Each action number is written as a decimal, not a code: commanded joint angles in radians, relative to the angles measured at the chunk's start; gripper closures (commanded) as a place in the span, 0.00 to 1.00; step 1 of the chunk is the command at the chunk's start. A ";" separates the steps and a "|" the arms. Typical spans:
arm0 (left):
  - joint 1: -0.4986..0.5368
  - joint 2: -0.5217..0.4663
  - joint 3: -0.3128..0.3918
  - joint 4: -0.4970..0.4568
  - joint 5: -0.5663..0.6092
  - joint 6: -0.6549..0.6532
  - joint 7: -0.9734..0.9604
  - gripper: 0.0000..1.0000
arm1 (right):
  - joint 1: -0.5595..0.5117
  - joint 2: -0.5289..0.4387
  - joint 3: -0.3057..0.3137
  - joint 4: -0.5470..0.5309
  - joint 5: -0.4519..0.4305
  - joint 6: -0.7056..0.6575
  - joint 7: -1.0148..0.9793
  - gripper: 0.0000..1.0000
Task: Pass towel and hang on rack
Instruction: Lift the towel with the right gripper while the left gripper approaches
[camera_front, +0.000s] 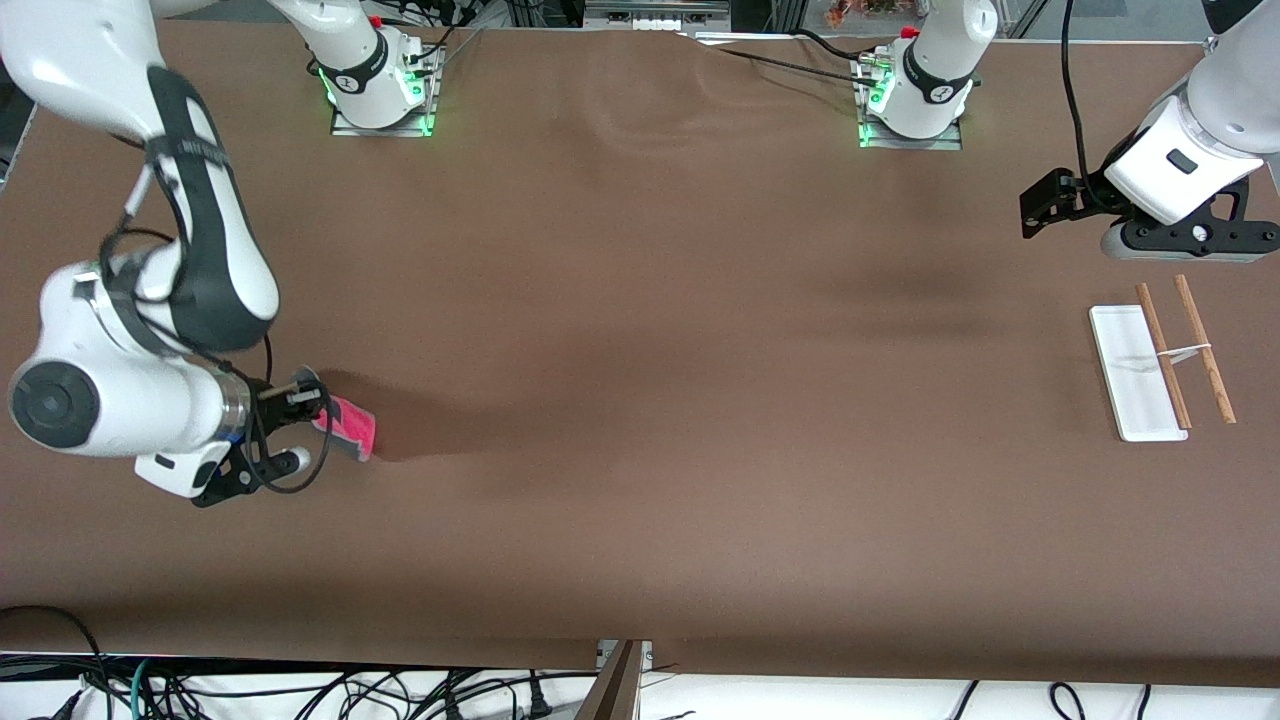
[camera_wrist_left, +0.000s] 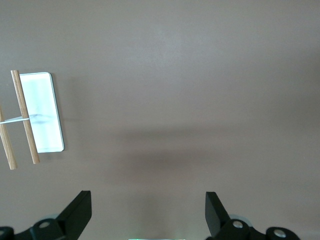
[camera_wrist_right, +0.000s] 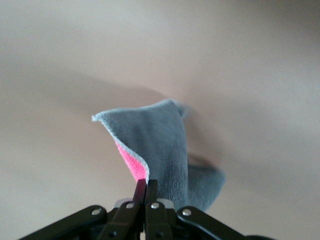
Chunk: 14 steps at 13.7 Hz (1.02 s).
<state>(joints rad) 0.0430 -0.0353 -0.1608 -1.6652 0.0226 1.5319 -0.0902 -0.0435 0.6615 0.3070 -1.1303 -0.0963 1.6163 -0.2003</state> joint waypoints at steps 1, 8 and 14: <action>0.005 0.003 -0.008 0.027 0.025 -0.026 0.020 0.00 | -0.007 -0.009 0.113 0.050 0.012 -0.013 0.001 1.00; 0.002 0.011 -0.008 0.025 0.008 -0.025 0.018 0.00 | -0.006 -0.016 0.421 0.053 0.012 0.131 0.012 1.00; -0.038 0.126 -0.009 0.027 -0.171 -0.036 0.030 0.00 | 0.145 -0.016 0.434 0.053 -0.016 0.209 0.009 1.00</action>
<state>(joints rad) 0.0108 0.0310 -0.1741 -1.6666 -0.0833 1.5069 -0.0890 0.0590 0.6390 0.7349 -1.0903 -0.0940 1.7863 -0.1910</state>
